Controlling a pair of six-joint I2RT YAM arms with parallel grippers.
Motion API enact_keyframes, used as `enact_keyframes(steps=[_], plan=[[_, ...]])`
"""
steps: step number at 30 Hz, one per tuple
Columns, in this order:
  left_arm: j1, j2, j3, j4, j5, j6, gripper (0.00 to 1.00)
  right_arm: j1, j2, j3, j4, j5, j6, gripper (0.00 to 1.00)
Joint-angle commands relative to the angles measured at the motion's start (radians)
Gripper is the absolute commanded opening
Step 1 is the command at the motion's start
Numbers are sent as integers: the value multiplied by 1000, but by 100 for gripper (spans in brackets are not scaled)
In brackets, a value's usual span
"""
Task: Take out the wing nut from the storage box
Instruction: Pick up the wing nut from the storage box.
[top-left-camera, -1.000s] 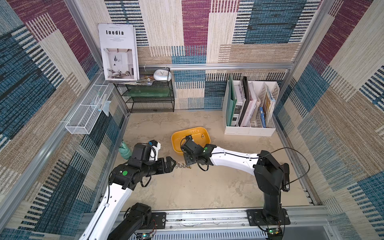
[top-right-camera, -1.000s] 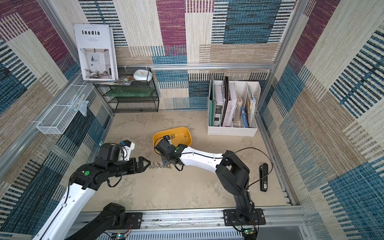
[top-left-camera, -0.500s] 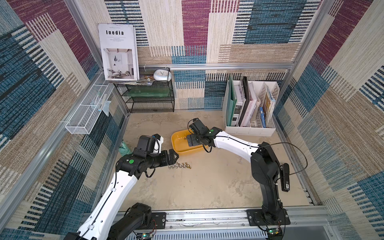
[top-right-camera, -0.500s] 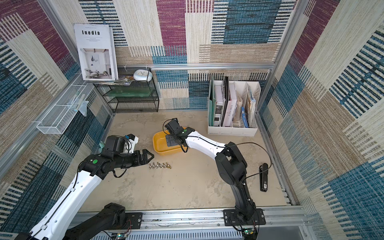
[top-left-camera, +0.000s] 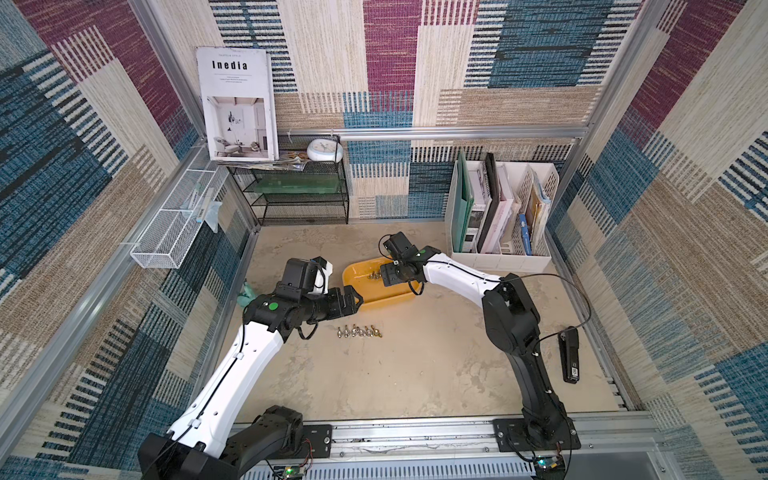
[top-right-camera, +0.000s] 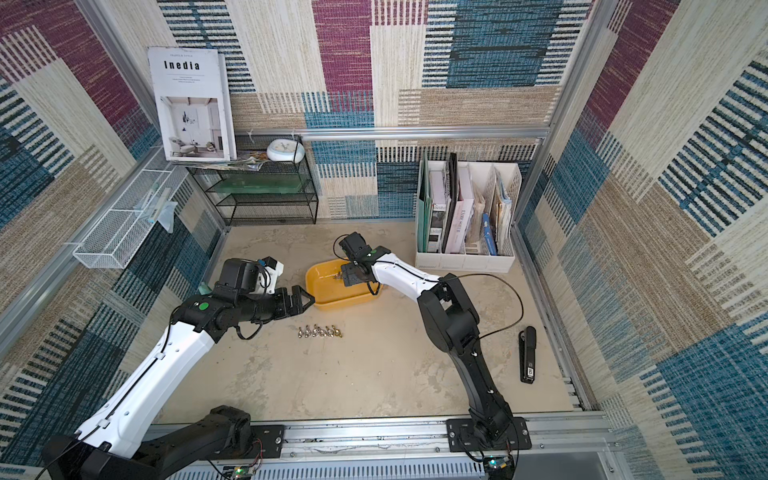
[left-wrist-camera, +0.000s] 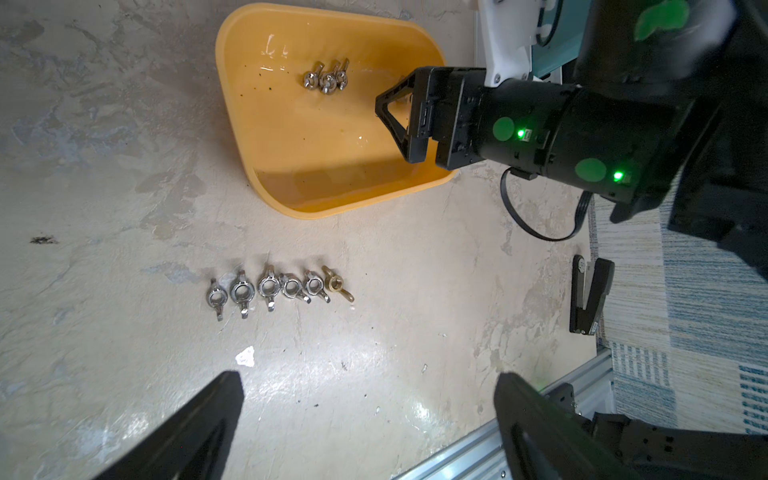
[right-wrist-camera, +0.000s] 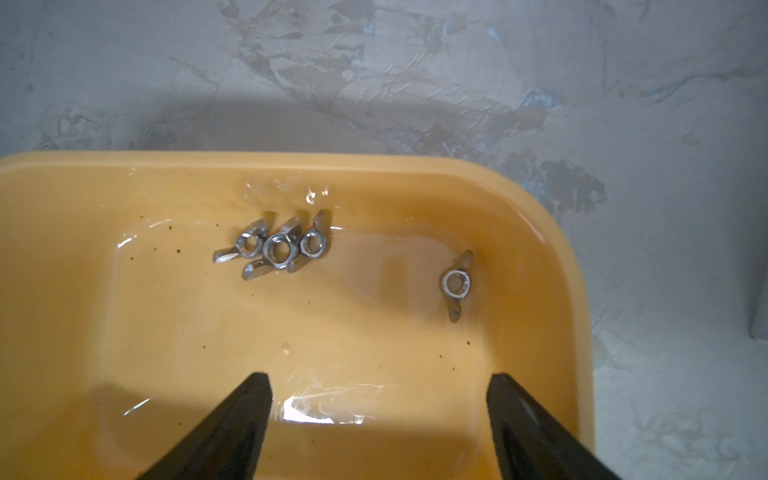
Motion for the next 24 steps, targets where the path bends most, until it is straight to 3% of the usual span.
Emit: enact_keyframes(steps=[1,14,24], plan=[[1,15,13,52,1,-12,99,-7,24,26,-32,4,5,78],[2,46,49,59,-77,-3,99,-22,112,114,-69,27,28,61],[2,63,66,50,-82,16,99,-26,173,195,-120,54,37,54]])
